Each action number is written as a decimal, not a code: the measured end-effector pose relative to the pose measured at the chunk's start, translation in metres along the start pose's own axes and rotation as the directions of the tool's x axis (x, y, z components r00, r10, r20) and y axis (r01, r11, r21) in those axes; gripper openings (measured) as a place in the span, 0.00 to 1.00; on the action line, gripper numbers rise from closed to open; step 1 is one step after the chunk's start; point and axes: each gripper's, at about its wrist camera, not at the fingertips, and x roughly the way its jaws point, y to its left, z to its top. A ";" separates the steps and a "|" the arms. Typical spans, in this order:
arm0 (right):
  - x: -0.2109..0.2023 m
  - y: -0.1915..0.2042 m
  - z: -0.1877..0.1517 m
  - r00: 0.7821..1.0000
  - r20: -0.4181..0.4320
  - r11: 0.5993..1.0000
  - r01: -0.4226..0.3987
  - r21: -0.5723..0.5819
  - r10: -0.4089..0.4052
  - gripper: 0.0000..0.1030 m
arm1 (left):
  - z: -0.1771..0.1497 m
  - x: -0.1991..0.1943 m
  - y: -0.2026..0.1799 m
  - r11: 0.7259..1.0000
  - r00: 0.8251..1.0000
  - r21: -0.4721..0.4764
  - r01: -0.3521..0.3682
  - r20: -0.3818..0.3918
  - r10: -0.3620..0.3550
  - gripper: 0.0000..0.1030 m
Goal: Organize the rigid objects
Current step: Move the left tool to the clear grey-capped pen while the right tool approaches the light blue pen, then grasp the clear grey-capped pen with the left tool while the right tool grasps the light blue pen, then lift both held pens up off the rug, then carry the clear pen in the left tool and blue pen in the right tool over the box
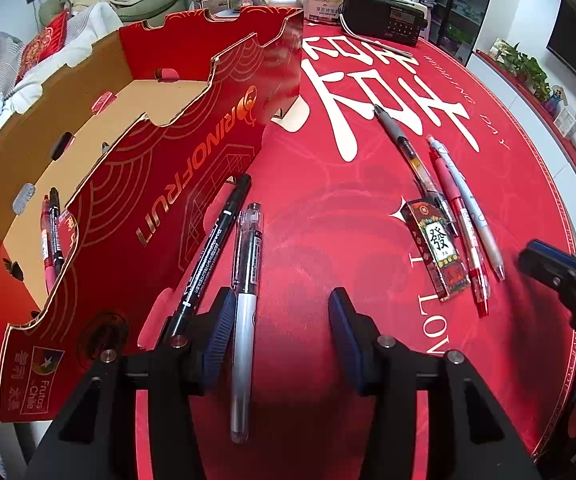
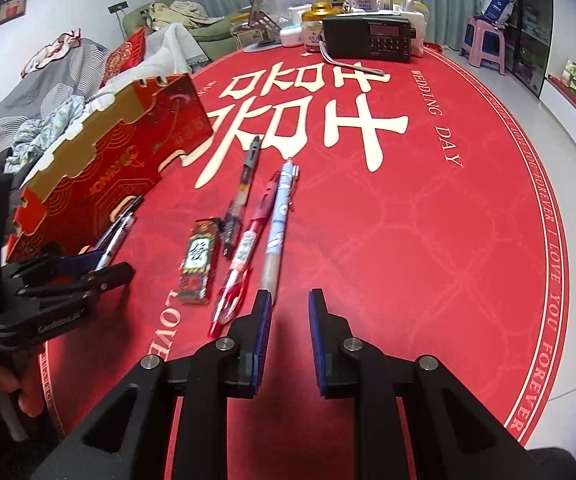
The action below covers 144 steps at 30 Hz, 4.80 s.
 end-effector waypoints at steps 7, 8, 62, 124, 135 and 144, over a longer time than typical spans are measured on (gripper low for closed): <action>0.017 0.005 0.018 0.999 -0.040 1.000 0.008 0.005 -0.008 0.20 | -0.001 -0.001 0.000 1.000 1.000 0.001 -0.001 0.018 0.001 0.51; 0.019 0.007 0.019 0.999 -0.041 1.000 0.017 -0.002 -0.018 0.20 | -0.001 -0.001 0.000 1.000 1.000 0.001 0.001 0.020 -0.001 0.51; 0.011 0.036 -0.018 0.984 -0.154 0.979 0.059 -0.195 -0.090 0.11 | -0.050 -0.031 -0.001 0.989 0.999 -0.141 0.049 -0.014 -0.051 0.10; -0.068 0.067 -0.046 0.984 -0.045 0.969 -0.176 -0.171 0.171 0.10 | -0.058 -0.081 -0.032 0.992 0.998 -0.113 -0.062 0.016 0.064 0.10; -0.080 0.085 -0.042 0.979 -0.009 0.955 -0.202 -0.216 0.205 0.10 | -0.057 -0.097 -0.020 0.983 0.996 -0.168 -0.075 0.041 0.083 0.10; -0.077 0.104 -0.041 0.973 -0.020 0.937 -0.225 -0.265 0.228 0.10 | -0.062 -0.110 -0.014 0.979 0.993 -0.187 -0.084 0.064 0.098 0.10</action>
